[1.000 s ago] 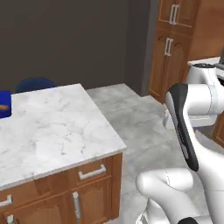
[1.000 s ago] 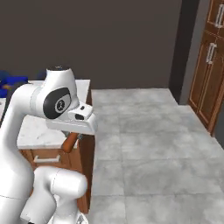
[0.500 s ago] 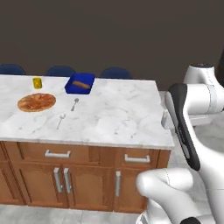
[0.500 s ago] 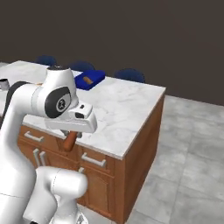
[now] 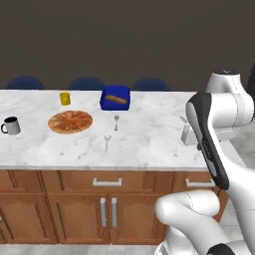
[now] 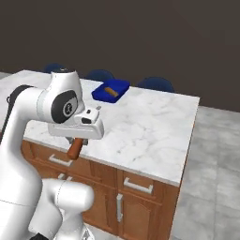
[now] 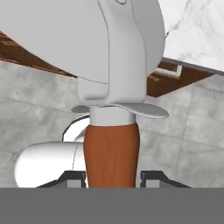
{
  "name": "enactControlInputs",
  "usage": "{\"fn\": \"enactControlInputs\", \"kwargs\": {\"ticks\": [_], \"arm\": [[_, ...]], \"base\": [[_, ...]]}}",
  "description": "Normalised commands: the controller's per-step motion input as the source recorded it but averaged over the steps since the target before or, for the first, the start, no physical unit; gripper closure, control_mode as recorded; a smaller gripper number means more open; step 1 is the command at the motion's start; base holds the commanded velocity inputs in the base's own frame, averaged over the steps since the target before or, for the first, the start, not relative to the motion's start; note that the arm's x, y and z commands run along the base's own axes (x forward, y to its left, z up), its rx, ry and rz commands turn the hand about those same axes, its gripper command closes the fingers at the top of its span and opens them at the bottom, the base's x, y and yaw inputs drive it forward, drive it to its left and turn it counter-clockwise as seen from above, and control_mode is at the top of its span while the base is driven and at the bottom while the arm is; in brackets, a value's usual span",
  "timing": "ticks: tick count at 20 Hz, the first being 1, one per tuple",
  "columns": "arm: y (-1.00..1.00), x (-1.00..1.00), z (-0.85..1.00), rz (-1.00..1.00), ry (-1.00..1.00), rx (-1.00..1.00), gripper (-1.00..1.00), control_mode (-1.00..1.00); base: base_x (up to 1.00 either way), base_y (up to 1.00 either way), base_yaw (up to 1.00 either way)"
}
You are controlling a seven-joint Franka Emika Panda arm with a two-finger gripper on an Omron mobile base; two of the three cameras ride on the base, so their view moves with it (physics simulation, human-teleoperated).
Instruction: Take the pizza cutter from the drawer on the left and place it on the dining counter for cutting.
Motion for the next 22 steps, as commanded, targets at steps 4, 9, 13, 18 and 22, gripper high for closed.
{"fn": "enactControlInputs", "kwargs": {"ticks": [4,9,13,18,22], "arm": [[0.00,0.00,0.00,0.00,0.00,0.00,1.00,1.00],[0.00,0.00,0.00,0.00,0.00,0.00,1.00,1.00],[0.00,0.00,0.00,0.00,0.00,0.00,1.00,1.00],[0.00,0.00,0.00,0.00,0.00,0.00,1.00,1.00],[0.00,0.00,0.00,0.00,0.00,0.00,1.00,1.00]], "base": [[0.22,1.00,-0.37],[0.19,0.94,-0.29],[0.17,0.80,-0.18],[0.32,0.55,-0.09],[0.50,0.20,0.00]]}}
